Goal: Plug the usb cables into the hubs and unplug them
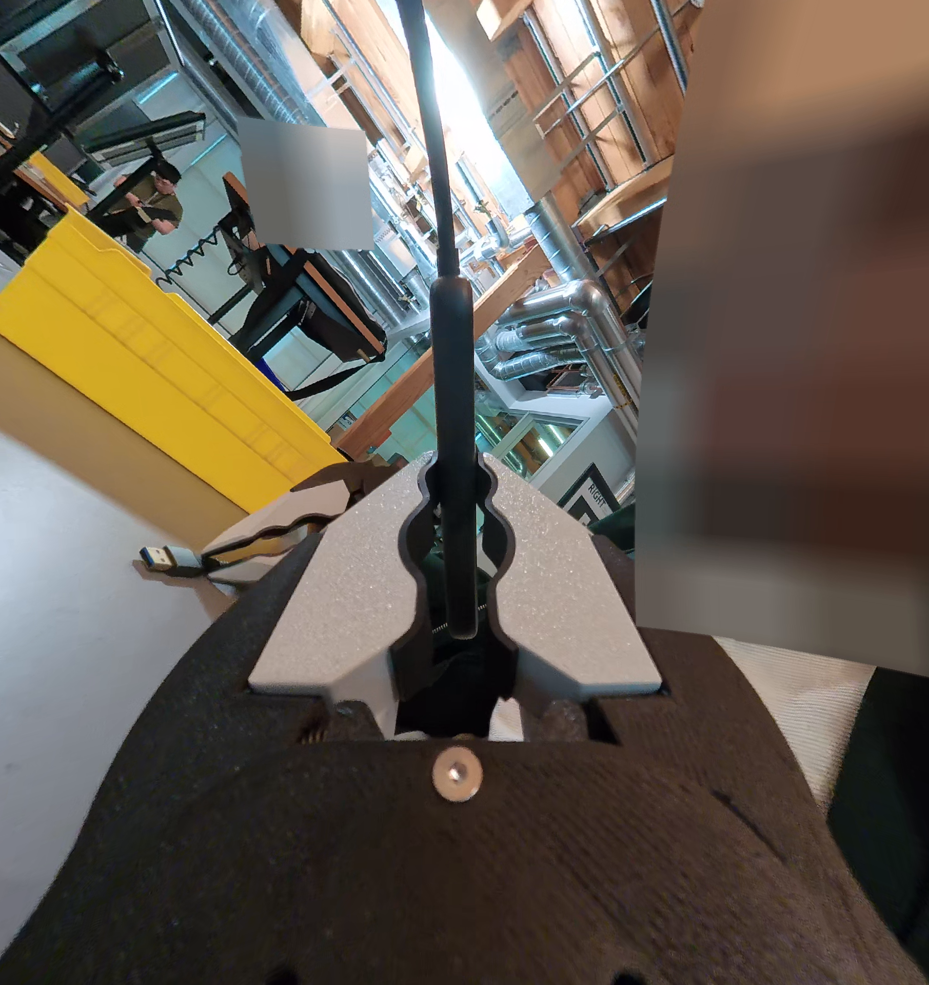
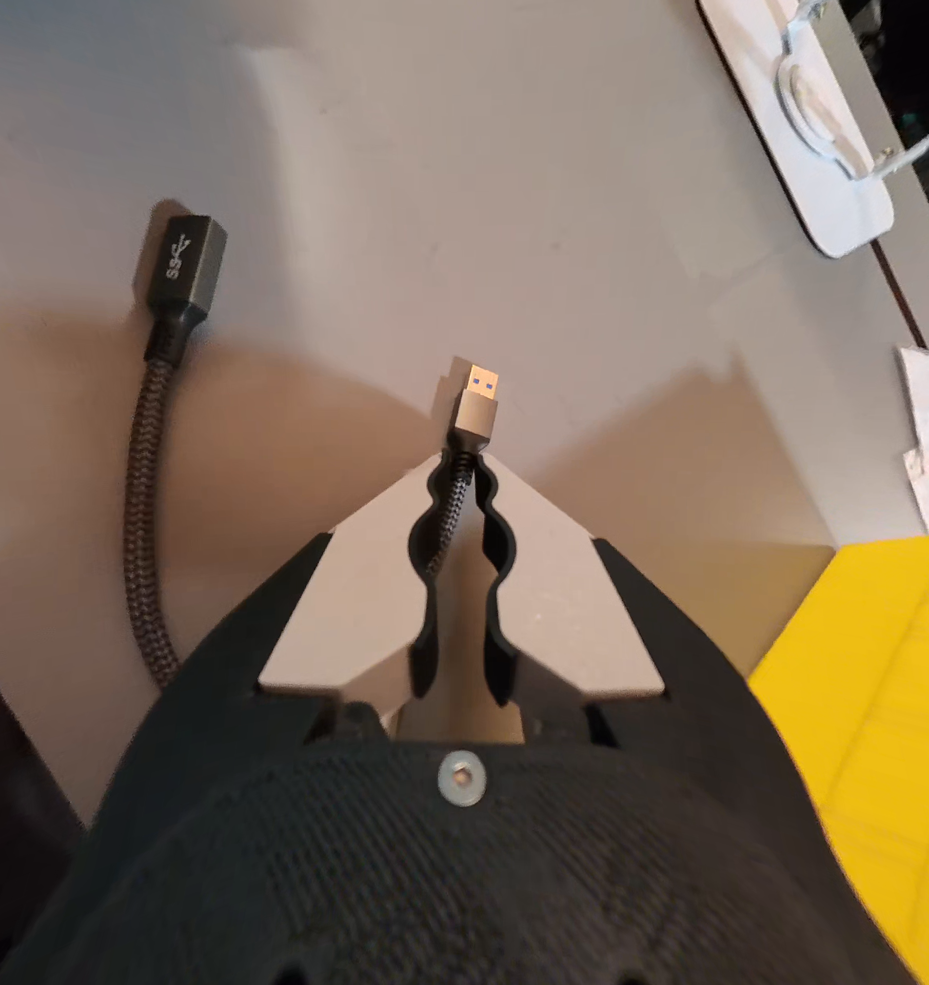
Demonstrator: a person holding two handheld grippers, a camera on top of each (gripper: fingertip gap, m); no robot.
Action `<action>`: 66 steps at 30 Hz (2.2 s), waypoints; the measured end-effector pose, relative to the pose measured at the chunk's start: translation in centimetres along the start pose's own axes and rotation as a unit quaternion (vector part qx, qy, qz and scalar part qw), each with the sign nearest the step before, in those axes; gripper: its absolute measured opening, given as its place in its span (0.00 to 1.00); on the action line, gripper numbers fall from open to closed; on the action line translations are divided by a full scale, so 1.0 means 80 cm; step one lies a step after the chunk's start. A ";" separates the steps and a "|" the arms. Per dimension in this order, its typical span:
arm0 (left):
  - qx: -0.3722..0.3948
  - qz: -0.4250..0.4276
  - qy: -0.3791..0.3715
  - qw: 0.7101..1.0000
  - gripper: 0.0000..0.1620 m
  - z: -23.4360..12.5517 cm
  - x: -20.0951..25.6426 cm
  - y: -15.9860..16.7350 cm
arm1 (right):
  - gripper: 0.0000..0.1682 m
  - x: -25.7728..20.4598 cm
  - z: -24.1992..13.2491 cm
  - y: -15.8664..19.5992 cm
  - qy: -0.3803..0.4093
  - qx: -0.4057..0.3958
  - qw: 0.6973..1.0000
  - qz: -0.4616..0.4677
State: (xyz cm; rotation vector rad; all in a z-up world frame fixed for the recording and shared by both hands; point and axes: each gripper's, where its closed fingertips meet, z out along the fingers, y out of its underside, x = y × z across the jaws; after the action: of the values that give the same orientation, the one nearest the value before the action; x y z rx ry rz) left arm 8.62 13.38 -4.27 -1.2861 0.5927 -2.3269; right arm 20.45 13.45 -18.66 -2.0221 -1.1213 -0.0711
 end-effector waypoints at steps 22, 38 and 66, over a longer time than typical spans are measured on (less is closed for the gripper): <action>-0.090 0.137 -0.106 0.981 0.05 0.006 -0.027 0.032 | 0.04 -0.036 -0.084 -0.115 -0.350 0.256 0.802 0.412; -0.049 0.118 -0.140 0.982 0.05 -0.007 -0.039 0.011 | 0.06 0.013 -0.017 -0.010 -0.047 0.049 0.976 0.208; 0.016 0.093 -0.139 0.986 0.05 -0.025 -0.034 -0.019 | 0.11 -0.012 0.080 -0.099 -0.096 0.012 0.983 0.156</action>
State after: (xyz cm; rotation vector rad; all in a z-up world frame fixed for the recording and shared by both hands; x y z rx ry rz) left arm 8.01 16.41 -6.23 -1.4429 0.5541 -1.9557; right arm 12.08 19.32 -18.40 -2.1929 -0.8991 0.3010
